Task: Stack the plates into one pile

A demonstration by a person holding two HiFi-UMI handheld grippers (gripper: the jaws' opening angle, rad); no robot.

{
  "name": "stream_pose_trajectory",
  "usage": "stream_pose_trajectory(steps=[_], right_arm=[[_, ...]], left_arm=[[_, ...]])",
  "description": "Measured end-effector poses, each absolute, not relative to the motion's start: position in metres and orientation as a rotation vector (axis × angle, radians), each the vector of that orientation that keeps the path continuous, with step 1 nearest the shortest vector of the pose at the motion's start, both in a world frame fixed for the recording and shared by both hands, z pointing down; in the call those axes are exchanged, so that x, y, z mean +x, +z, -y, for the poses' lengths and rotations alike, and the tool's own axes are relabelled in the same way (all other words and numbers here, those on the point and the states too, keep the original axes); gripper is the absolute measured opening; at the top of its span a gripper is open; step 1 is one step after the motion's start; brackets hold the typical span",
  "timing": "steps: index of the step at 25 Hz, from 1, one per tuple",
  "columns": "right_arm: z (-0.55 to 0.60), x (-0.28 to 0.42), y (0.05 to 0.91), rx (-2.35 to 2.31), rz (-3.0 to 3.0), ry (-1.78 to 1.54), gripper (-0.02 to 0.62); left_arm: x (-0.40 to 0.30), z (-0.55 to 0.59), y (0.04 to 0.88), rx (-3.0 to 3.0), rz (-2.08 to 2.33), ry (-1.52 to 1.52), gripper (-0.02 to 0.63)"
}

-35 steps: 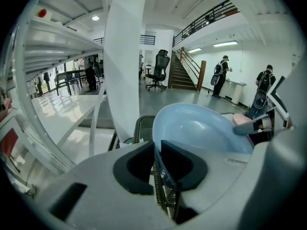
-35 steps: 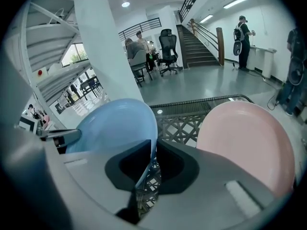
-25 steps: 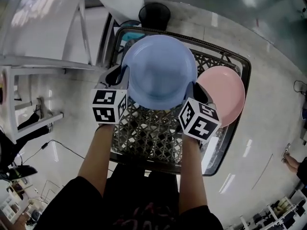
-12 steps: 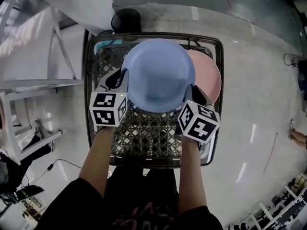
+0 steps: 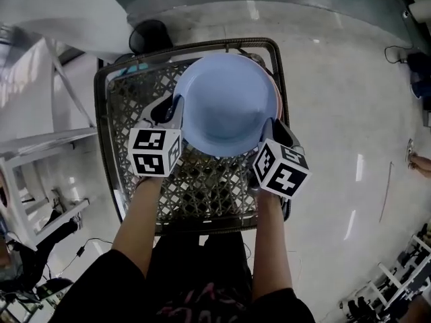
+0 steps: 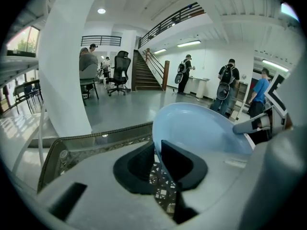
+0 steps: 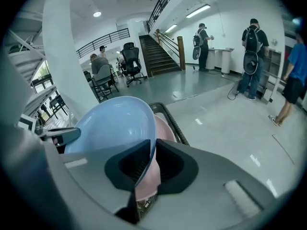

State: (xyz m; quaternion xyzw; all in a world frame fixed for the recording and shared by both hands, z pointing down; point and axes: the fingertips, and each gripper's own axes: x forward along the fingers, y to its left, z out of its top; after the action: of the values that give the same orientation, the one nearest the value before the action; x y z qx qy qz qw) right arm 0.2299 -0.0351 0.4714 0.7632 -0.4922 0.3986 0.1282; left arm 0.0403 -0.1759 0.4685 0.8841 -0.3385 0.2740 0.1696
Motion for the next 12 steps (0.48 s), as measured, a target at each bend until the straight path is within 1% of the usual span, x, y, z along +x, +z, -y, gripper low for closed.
stream_pose_trajectory(steps=[5,12], right_arm=[[0.023,0.247,0.472,2.236,1.400,1.165,0.040],[0.022,0.256,0.483,2.212,1.384,1.188,0.042]], left_arm=[[0.061,0.169,0.472,2.523,0.927,0.794,0.046],[0.071,0.168,0.484,2.505,0.911,0.825,0.048]])
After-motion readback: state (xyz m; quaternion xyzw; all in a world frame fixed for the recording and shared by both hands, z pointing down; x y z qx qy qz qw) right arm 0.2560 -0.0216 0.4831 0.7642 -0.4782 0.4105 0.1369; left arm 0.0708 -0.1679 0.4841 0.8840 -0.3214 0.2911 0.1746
